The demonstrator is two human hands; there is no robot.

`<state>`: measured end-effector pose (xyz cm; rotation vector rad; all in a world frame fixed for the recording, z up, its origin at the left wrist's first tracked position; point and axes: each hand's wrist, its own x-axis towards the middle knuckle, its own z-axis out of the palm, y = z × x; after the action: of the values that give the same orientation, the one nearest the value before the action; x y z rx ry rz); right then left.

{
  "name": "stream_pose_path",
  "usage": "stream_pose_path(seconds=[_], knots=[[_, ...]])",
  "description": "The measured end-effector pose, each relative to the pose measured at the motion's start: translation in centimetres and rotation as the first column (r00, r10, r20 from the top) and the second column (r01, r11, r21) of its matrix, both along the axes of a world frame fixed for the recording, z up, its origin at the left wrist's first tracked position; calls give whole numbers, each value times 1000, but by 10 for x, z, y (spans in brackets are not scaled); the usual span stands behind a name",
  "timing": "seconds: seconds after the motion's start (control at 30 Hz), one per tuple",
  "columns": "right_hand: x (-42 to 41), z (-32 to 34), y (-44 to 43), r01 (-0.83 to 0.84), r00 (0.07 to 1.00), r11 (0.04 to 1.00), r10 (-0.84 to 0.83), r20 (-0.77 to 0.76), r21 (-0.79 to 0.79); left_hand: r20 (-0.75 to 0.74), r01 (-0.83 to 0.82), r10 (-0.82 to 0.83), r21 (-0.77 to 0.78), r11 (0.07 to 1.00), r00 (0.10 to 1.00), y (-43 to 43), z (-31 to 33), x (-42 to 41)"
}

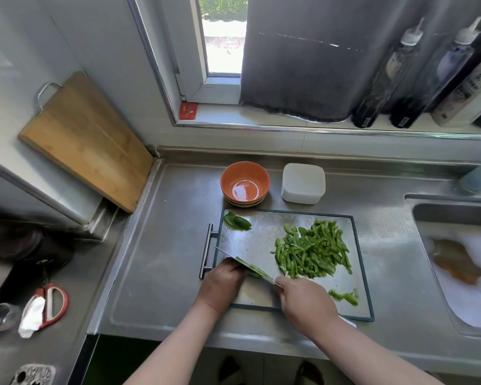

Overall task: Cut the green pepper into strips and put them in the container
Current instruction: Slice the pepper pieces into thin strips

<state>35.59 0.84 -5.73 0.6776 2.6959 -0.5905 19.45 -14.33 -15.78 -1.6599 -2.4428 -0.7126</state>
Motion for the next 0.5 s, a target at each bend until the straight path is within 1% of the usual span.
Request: stream_pose_path(seconds=[0.23,0.3,0.37,0.5], knots=[[-21,-6,6,52,992,996,-43,121,-70,58,-58,55,47,997,997,2,-4,2],[-33,-9,2,61,987,994,-47,152,-85,49,-65,62,69,996,997,2,-3,4],[-44,-9,0,80,984,992,-63,165,-98,31,-59,56,90,994,998,3,-1,4],[-58,-9,3,114,981,984,-90,171,-136,37,-59,56,82,995,998,2,-1,7]])
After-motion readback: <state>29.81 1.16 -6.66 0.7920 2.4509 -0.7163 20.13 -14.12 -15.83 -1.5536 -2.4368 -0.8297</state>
